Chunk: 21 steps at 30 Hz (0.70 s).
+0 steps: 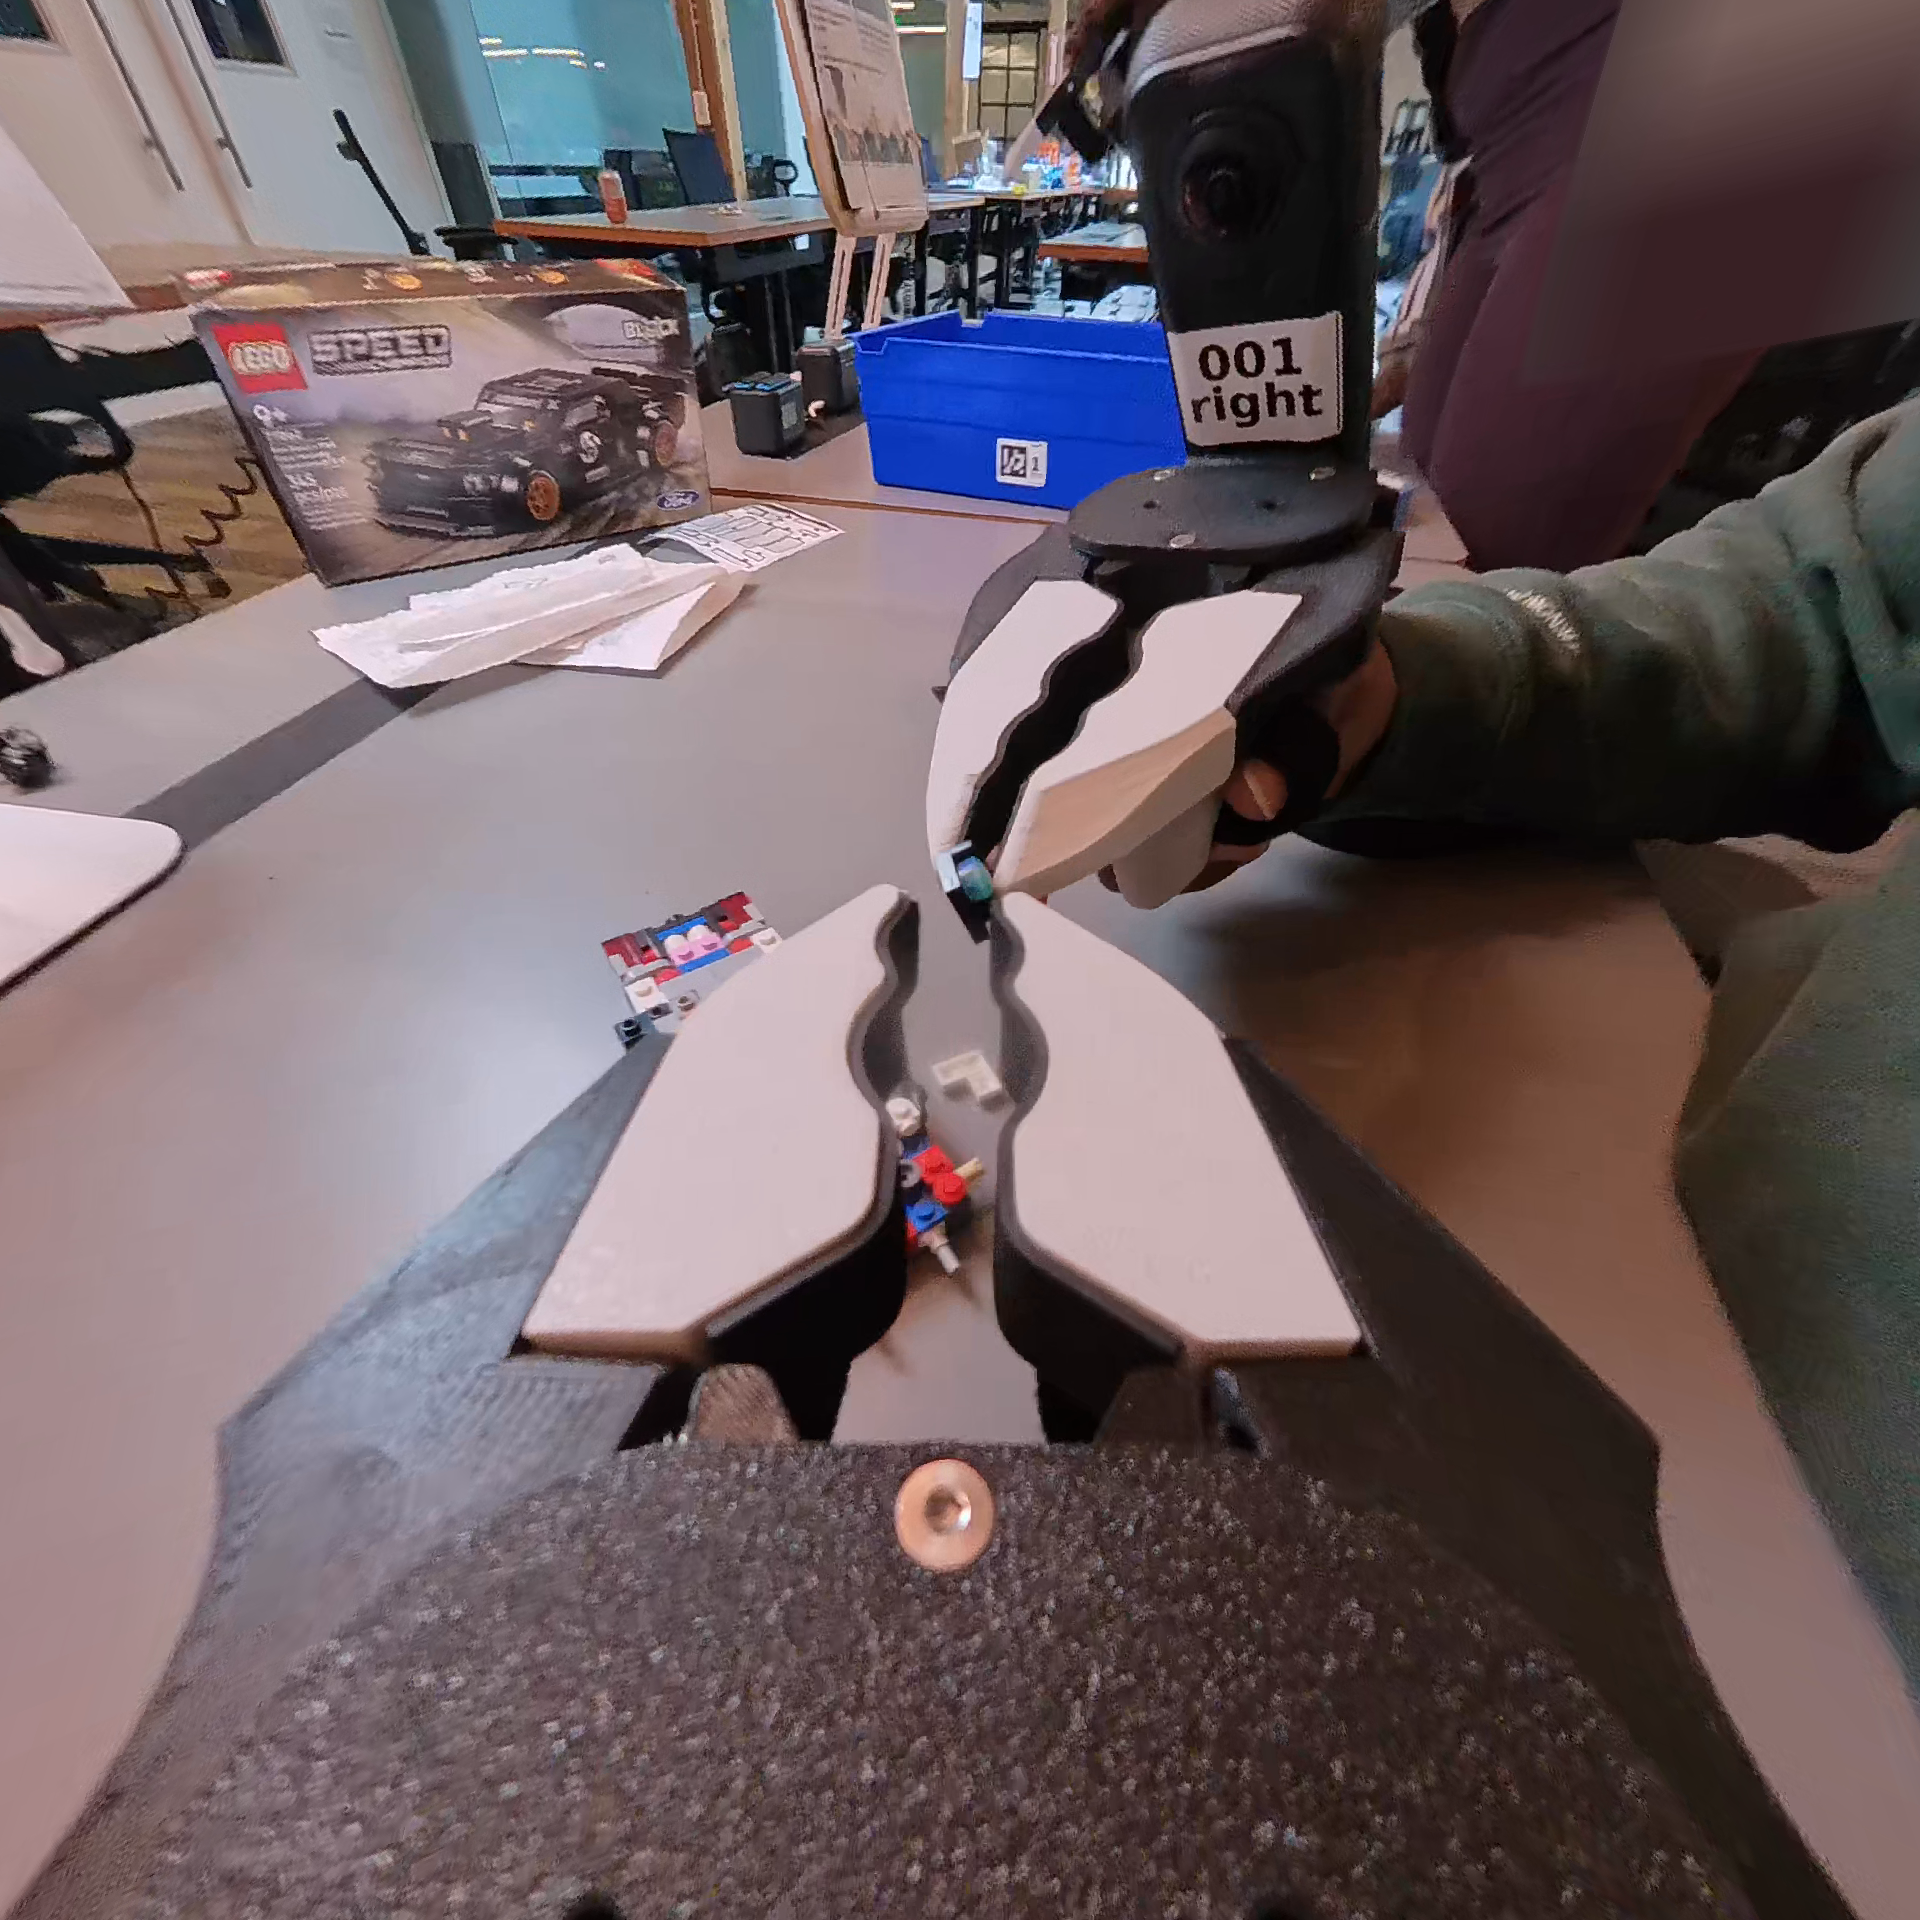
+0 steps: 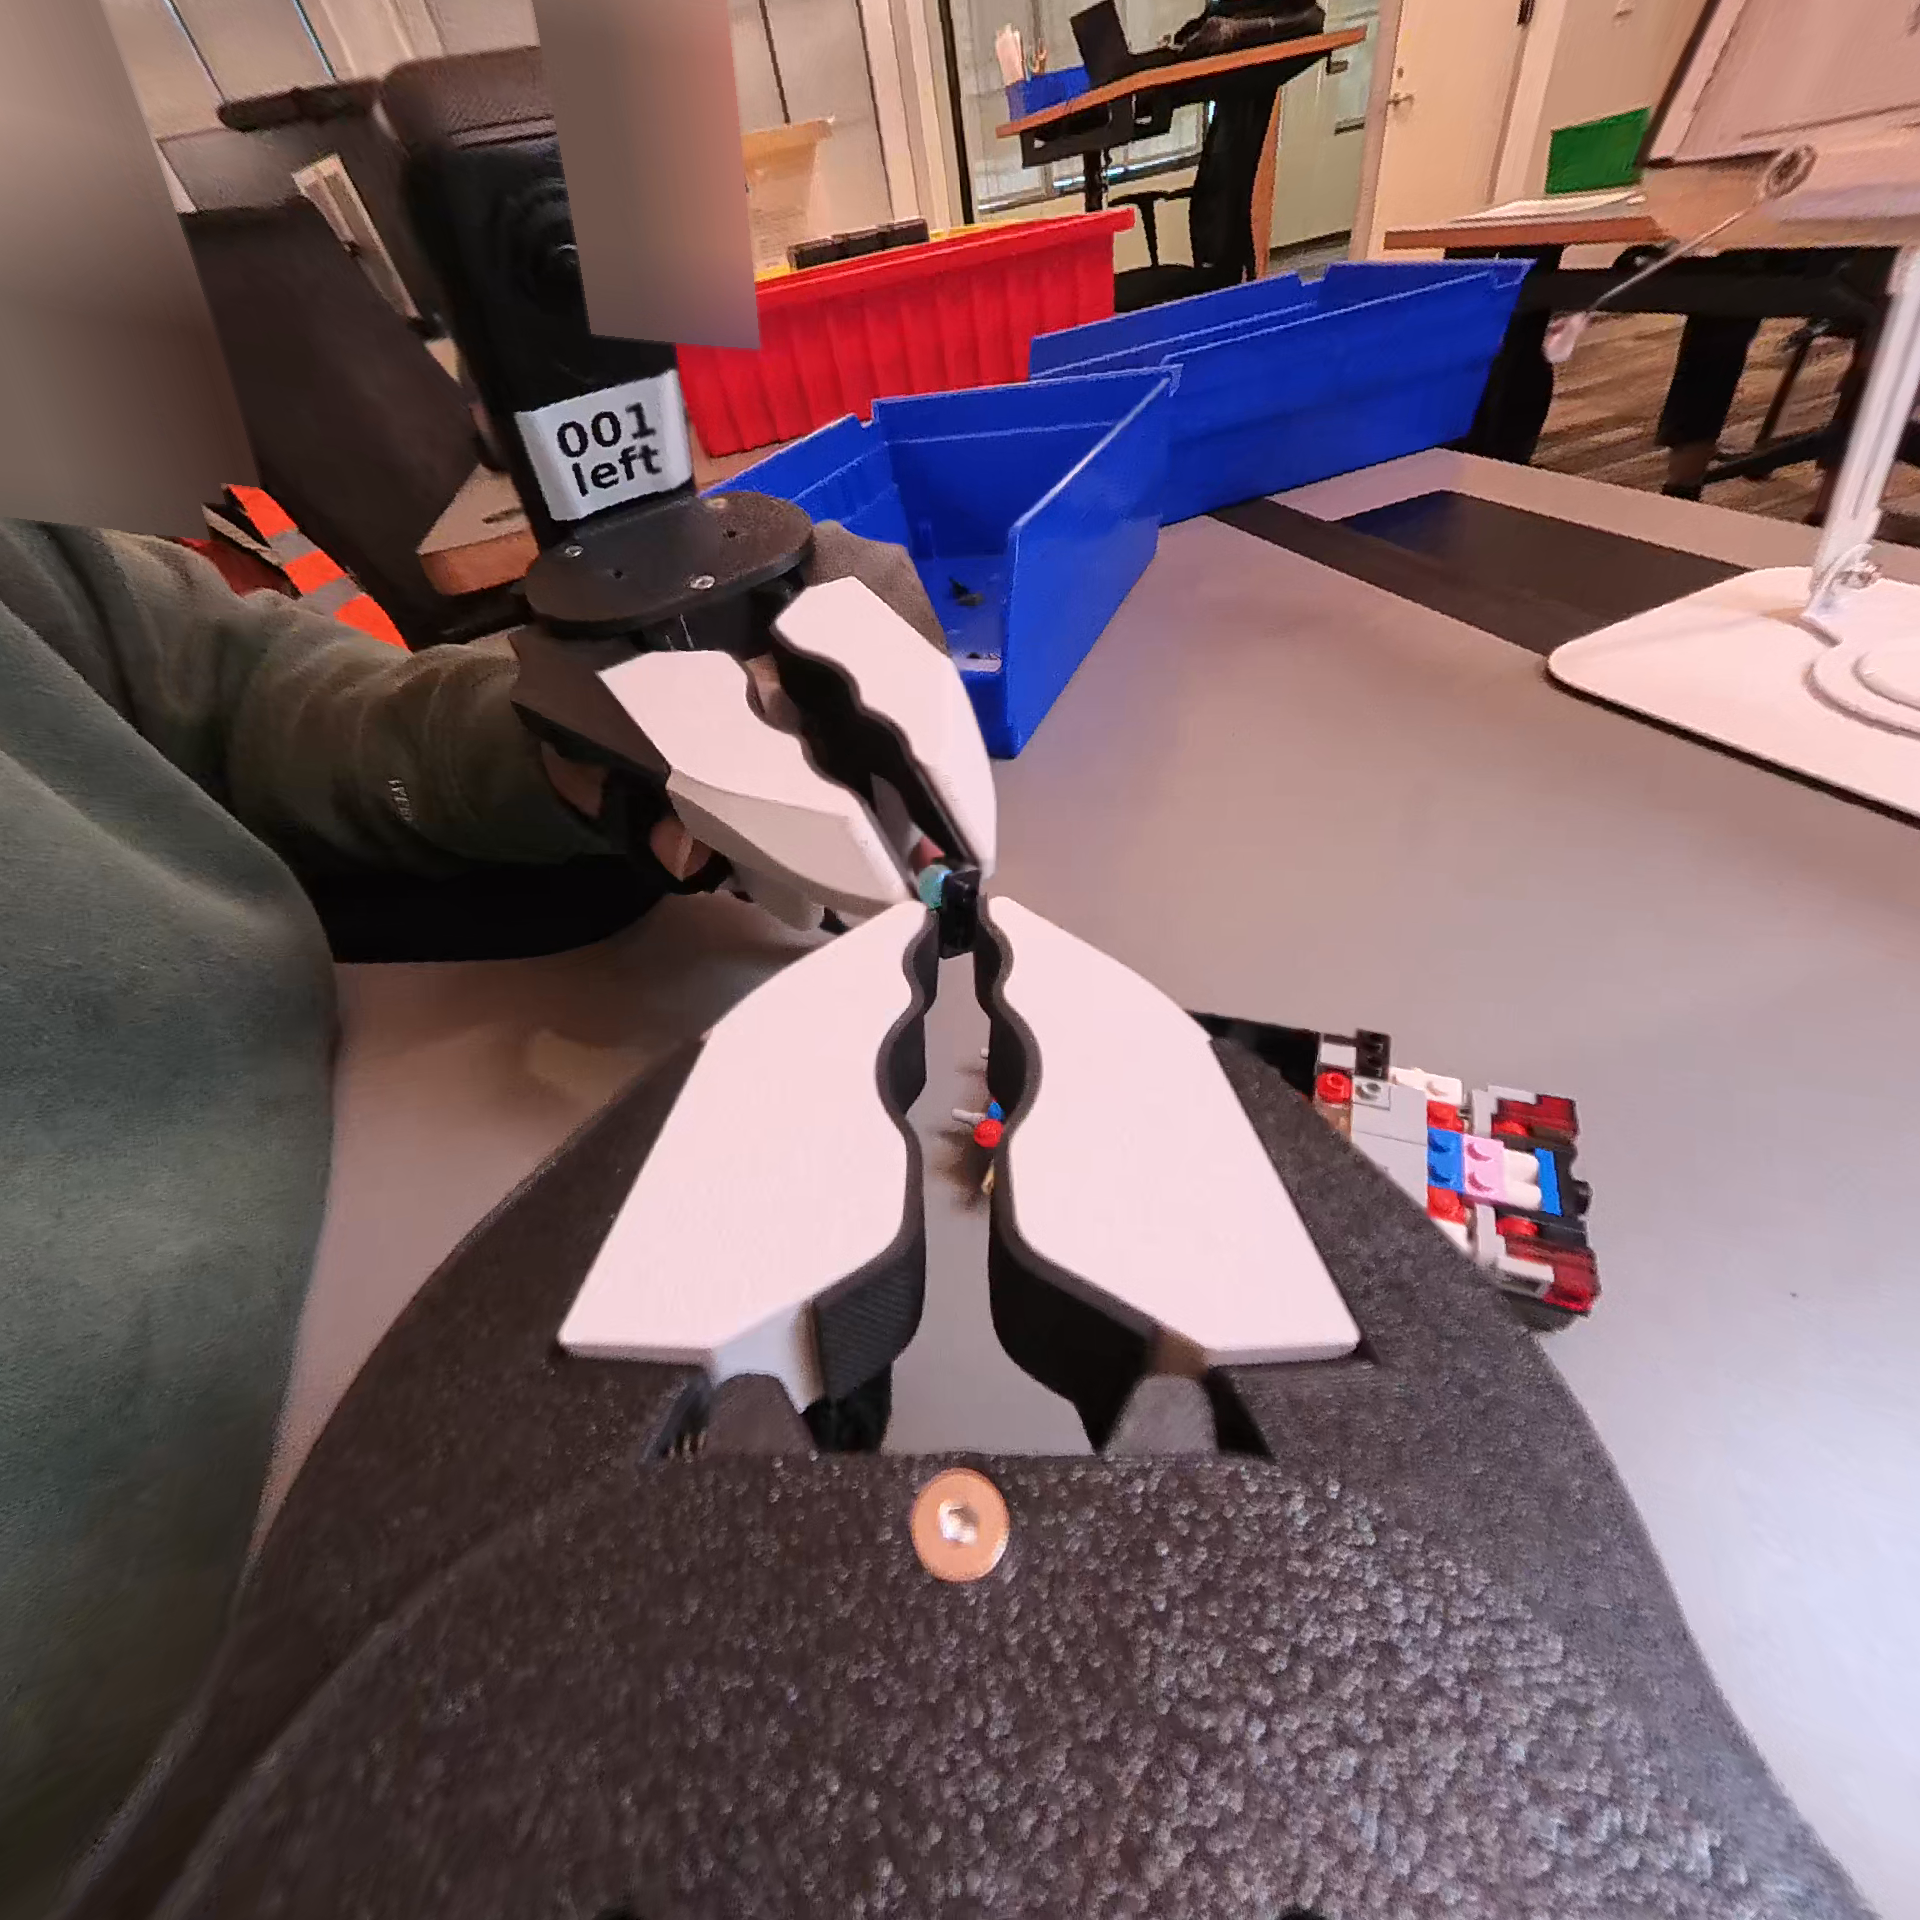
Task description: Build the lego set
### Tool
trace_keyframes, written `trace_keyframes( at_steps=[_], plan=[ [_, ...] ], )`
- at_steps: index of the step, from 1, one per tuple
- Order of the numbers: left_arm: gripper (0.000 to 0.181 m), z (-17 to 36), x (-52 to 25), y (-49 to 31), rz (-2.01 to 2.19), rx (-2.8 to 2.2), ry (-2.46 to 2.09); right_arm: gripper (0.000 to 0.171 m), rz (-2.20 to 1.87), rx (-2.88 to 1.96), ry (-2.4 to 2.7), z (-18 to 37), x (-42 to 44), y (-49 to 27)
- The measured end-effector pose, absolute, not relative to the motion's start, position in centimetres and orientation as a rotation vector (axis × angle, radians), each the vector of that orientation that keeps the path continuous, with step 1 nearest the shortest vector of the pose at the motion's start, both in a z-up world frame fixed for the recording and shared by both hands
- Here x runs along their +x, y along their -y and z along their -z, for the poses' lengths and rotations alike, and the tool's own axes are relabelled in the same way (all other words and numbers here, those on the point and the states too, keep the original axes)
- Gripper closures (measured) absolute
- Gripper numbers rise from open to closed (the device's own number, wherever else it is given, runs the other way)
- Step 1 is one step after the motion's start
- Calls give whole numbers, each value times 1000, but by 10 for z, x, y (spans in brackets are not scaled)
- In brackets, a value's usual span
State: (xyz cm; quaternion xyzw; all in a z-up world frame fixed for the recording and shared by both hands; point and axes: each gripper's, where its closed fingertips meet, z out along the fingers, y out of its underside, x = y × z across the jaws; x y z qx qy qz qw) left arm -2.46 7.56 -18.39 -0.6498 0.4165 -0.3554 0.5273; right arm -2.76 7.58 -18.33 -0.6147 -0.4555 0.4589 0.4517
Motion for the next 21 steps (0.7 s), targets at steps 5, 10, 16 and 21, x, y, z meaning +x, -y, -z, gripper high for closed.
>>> trace_keyframes(
  at_steps=[5, 10, 16, 21],
  plan=[
    [177, 182, -23, -71, 958, -1557, -980, 165, -1113, -1492, 1128, 180, -29, -73],
    [178, 173, -22, -63, 1120, -1526, -956, 165, -1240, -1453, 1119, 172, -28, -65],
    [178, 156, -24, -55, 1384, -1447, -850, 154, -1432, -1454, 1070, 166, -27, -60],
    [178, 153, -23, -53, 1461, -1434, -829, 162, -1550, -1423, 1063, 160, -28, -51]
  ],
)
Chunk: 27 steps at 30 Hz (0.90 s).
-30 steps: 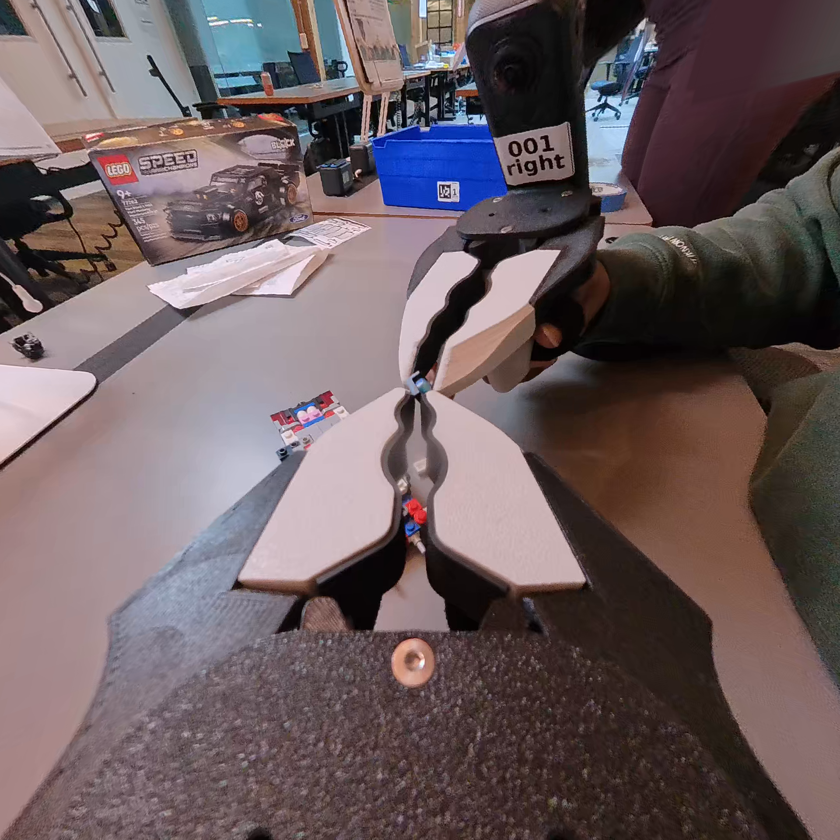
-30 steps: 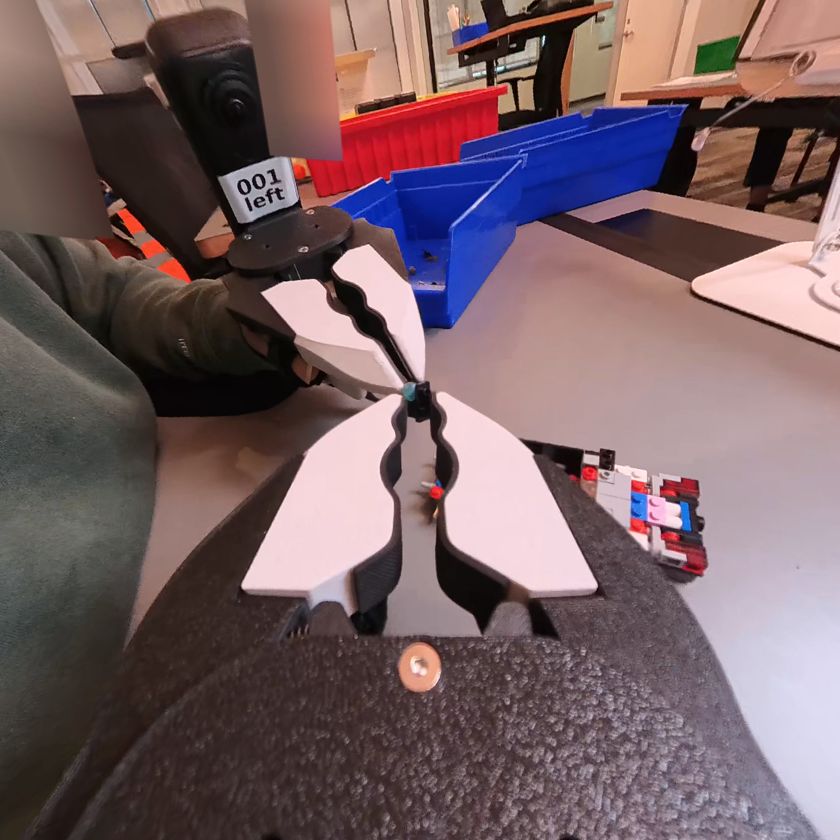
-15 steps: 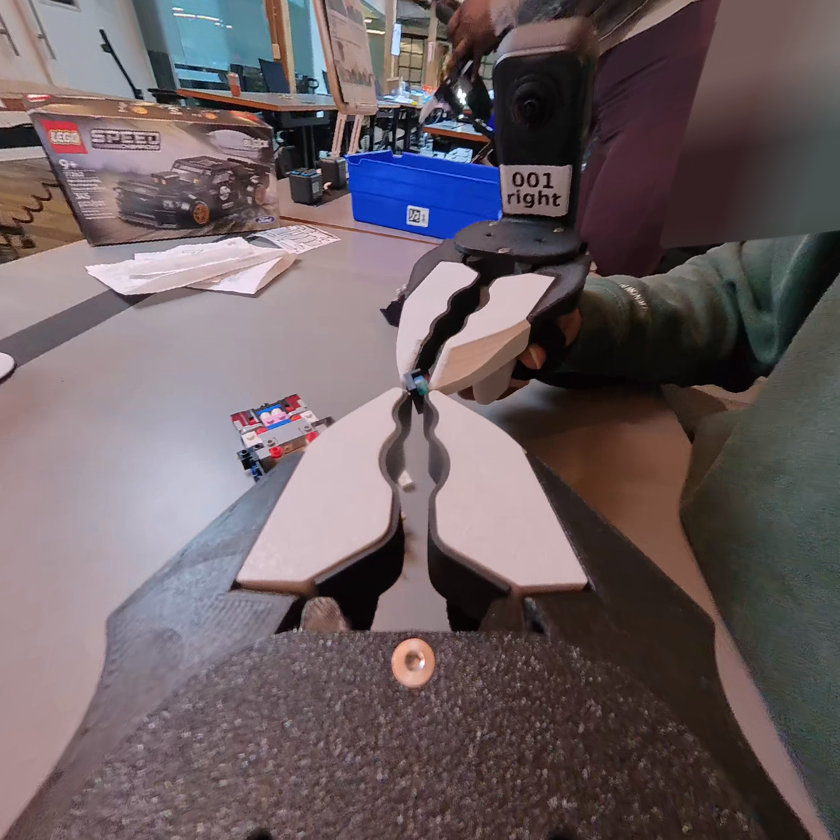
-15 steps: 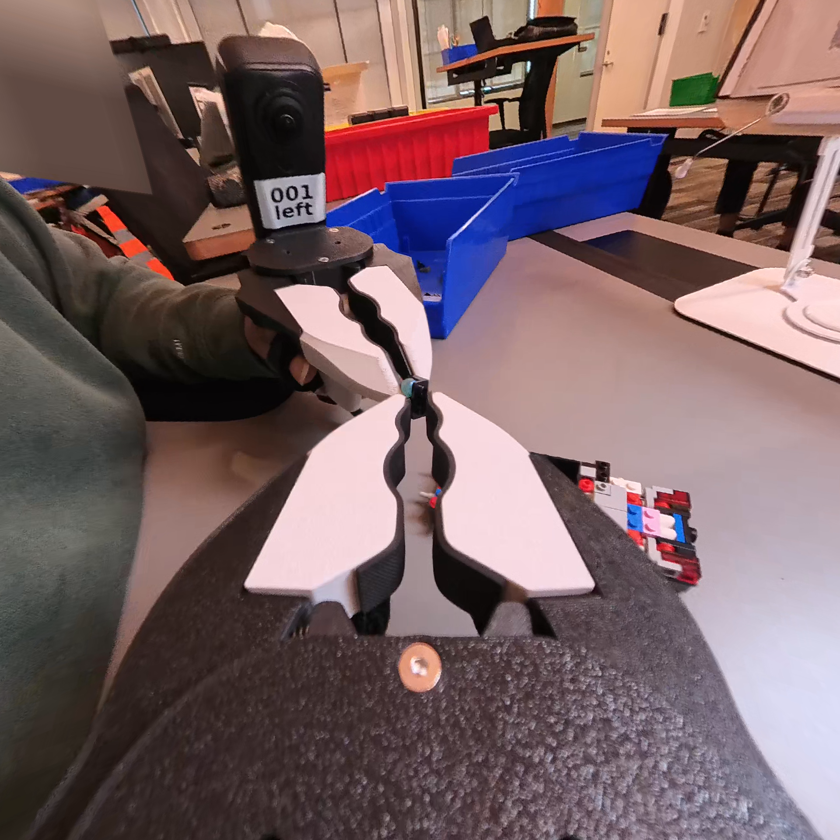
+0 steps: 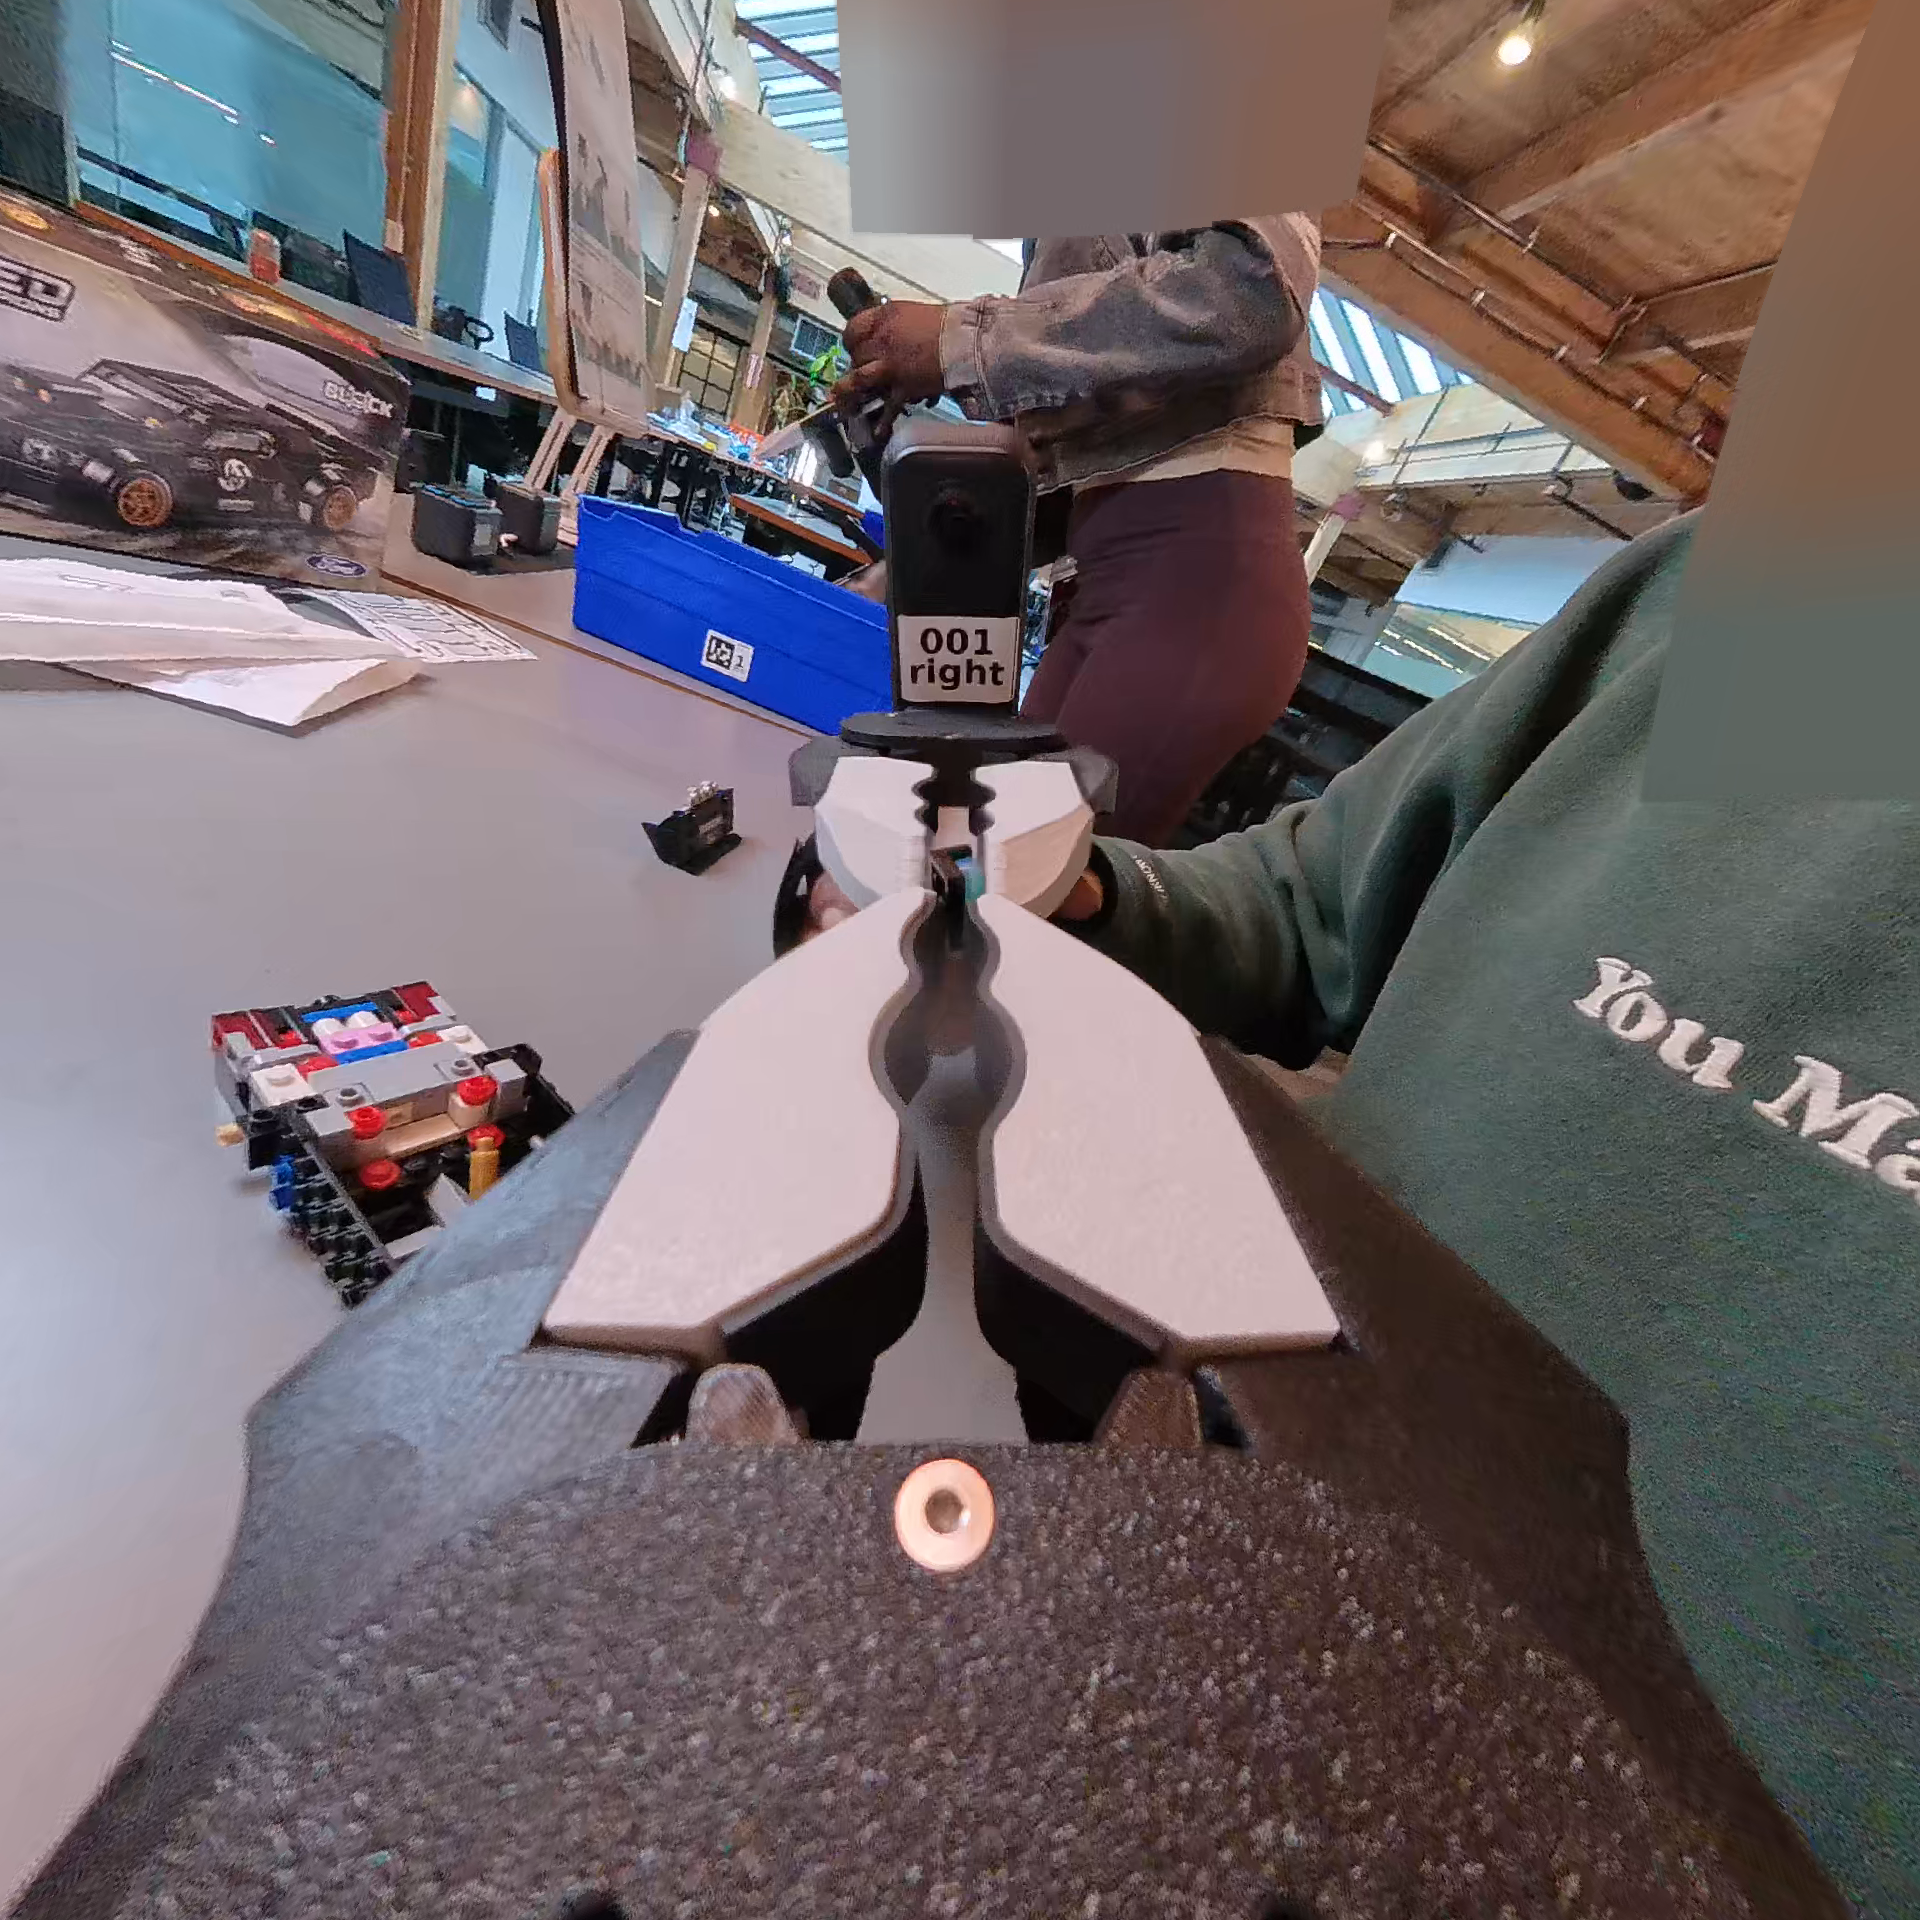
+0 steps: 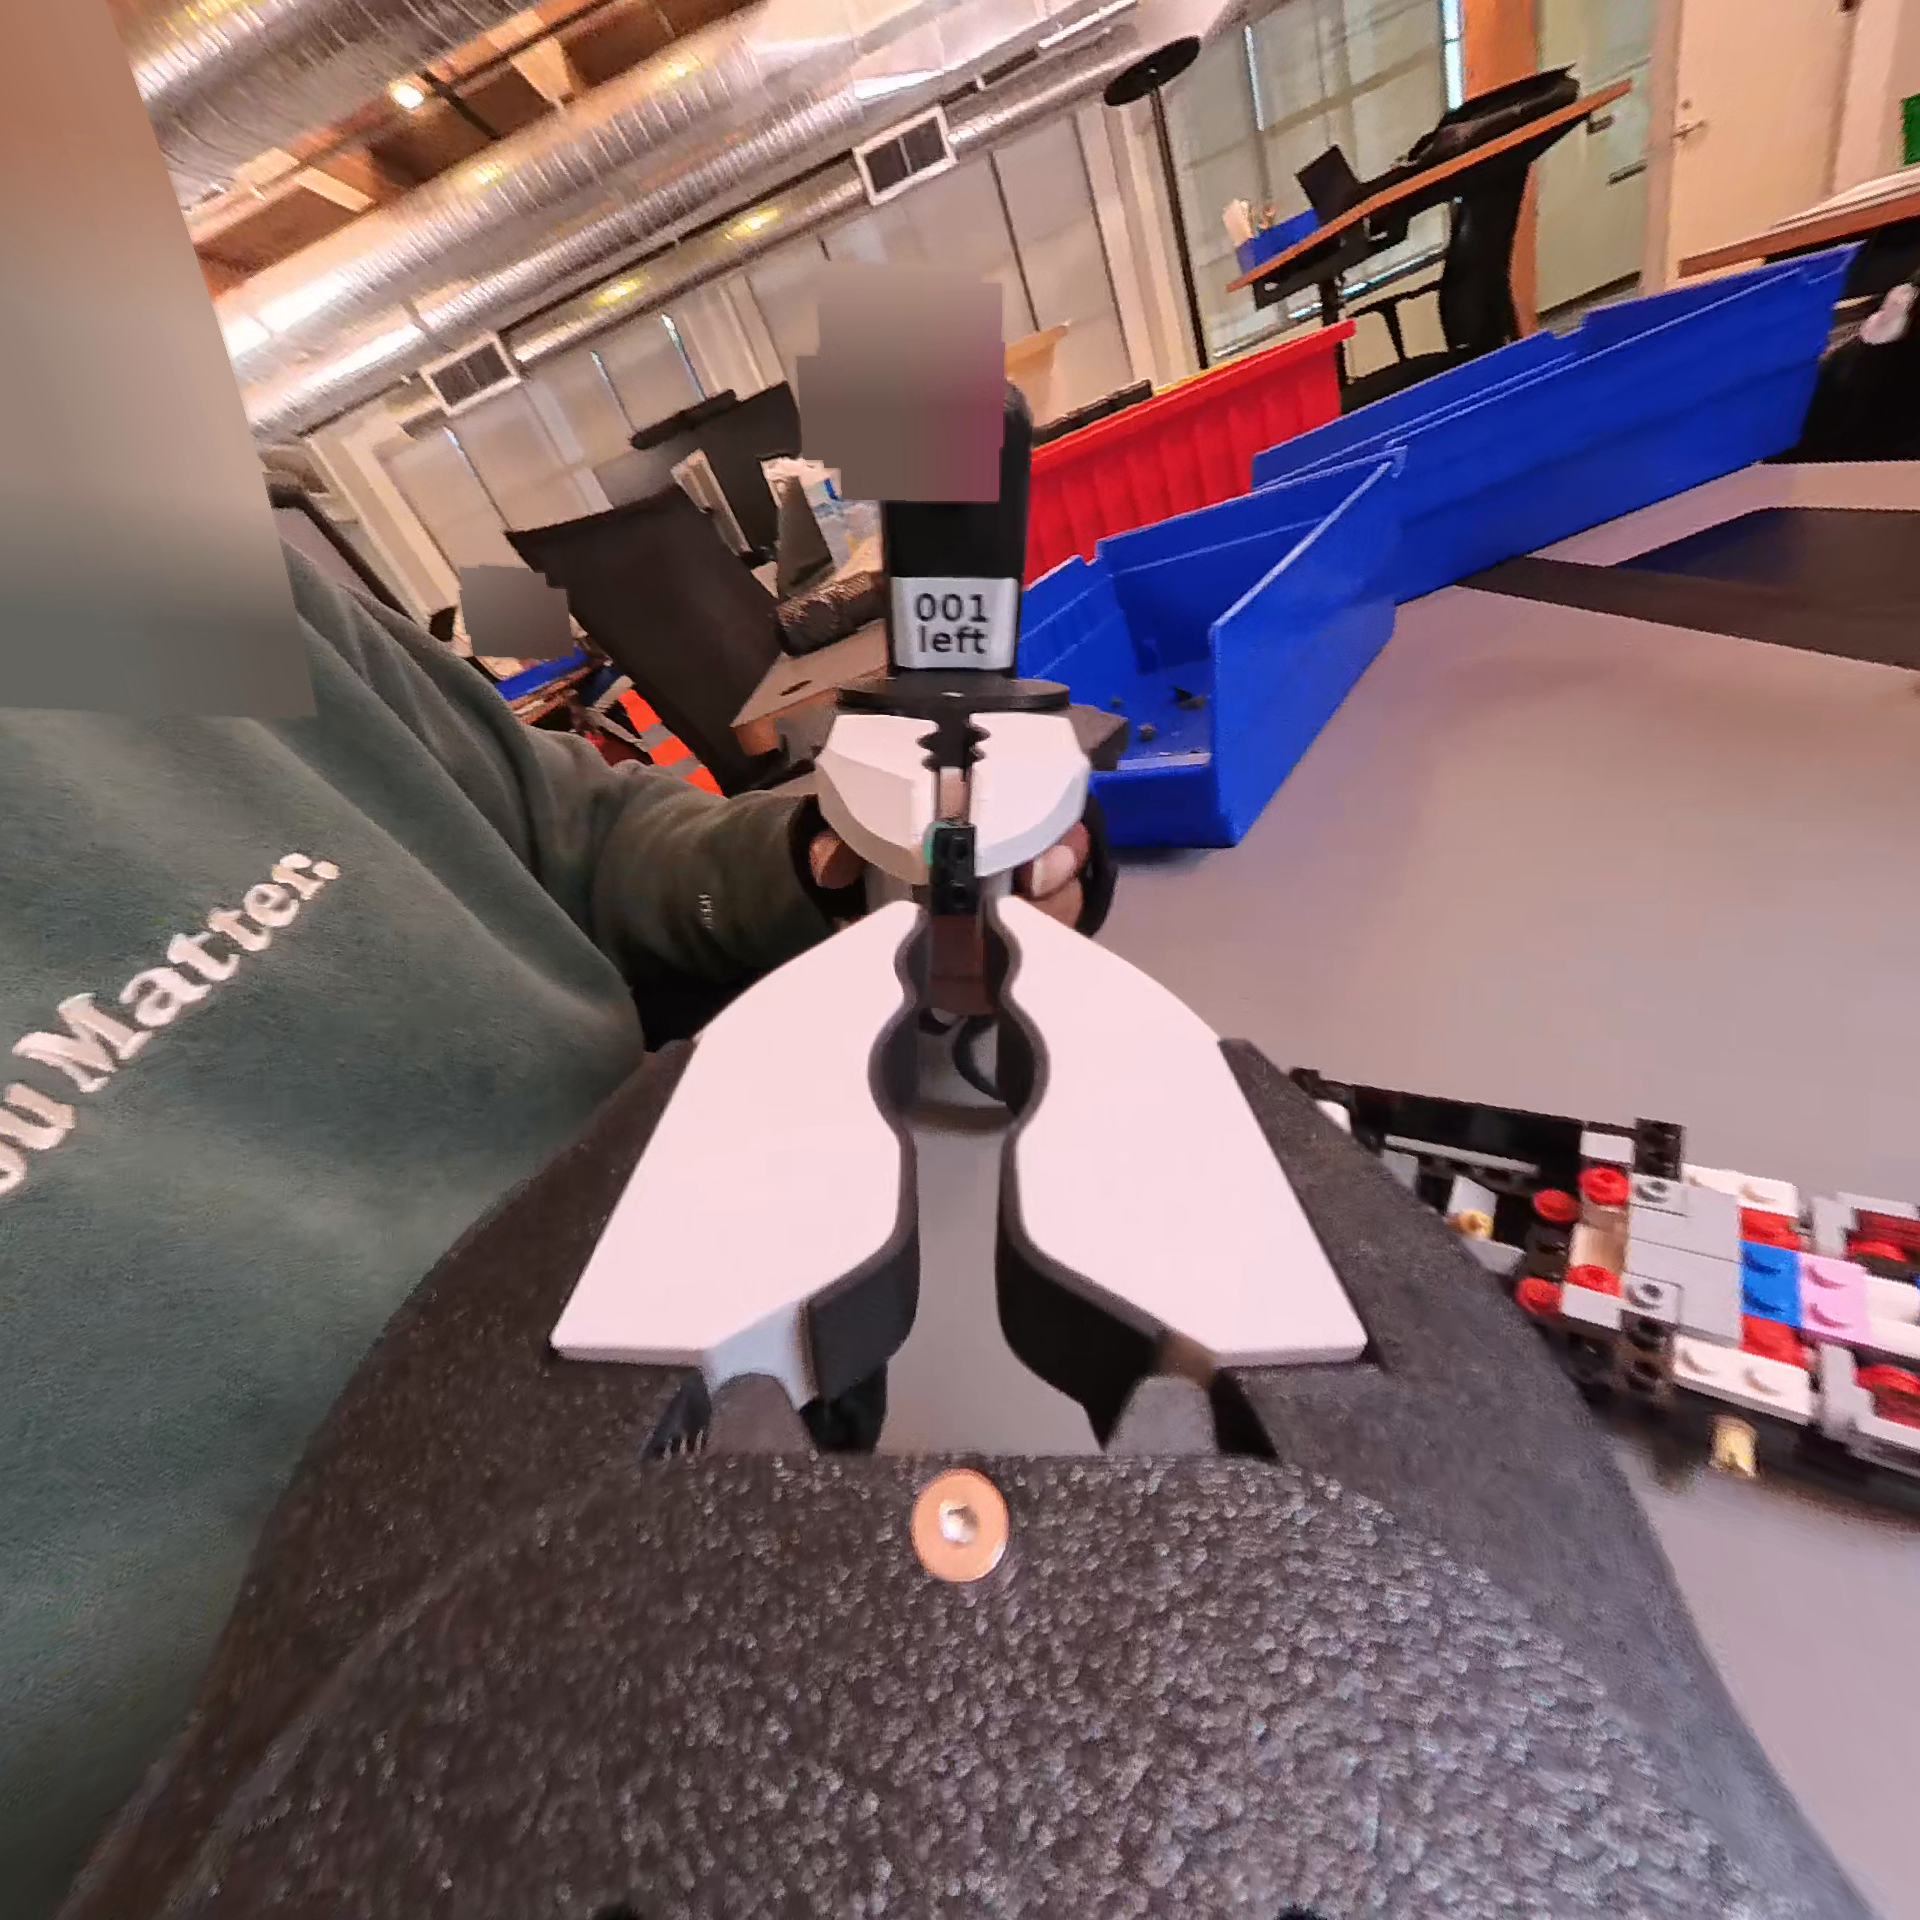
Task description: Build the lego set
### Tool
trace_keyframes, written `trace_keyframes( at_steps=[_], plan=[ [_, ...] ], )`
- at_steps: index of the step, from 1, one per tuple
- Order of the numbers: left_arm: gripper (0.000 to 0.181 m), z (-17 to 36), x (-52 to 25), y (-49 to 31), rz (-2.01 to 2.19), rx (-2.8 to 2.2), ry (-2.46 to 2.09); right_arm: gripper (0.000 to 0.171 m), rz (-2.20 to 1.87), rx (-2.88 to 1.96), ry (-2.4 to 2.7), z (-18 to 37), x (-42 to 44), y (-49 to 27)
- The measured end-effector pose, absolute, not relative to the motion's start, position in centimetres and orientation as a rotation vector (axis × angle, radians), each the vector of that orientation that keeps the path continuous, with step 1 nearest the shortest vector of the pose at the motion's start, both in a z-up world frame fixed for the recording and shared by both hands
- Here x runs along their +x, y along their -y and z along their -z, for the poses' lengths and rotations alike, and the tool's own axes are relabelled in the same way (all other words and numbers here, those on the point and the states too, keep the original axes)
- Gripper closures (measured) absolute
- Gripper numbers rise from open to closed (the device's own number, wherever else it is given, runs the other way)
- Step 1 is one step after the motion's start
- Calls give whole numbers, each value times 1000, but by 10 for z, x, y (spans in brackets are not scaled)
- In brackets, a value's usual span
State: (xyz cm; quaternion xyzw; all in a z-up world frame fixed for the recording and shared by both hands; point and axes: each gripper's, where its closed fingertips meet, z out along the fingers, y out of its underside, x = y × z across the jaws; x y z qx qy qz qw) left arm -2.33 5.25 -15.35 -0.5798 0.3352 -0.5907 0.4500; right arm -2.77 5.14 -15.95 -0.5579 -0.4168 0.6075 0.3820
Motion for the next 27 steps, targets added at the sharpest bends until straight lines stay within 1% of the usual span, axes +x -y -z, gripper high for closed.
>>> trace_keyframes(
  at_steps=[8, 11, 13, 15, 17, 21, 24, 27],
  plan=[
    [178, 153, -21, -45, 1563, -1426, -830, 163, -1624, -1424, 1051, 156, -29, -46],
    [178, 154, -21, -49, 1543, -1444, -818, 164, -1576, -1449, 1040, 157, -29, -51],
    [176, 154, -24, -56, 1415, -1451, -829, 164, -1518, -1479, 1014, 158, -30, -57],
    [166, 154, -29, -64, 1216, -1444, -866, 164, -1447, -1526, 1000, 164, -30, -64],
    [163, 157, -33, -67, 989, -1424, -965, 164, -1402, -1581, 1006, 171, -31, -68],
    [167, 173, -36, -69, 527, -1343, -1220, 164, -1445, -1693, 1007, 182, -36, -65],
    [171, 178, -34, -61, 440, -1303, -1317, 164, -1507, -1801, 1006, 192, -39, -60],
    [172, 193, -34, -56, 406, -1333, -1425, 164, -1579, -1881, 986, 199, -40, -57]
  ],
)
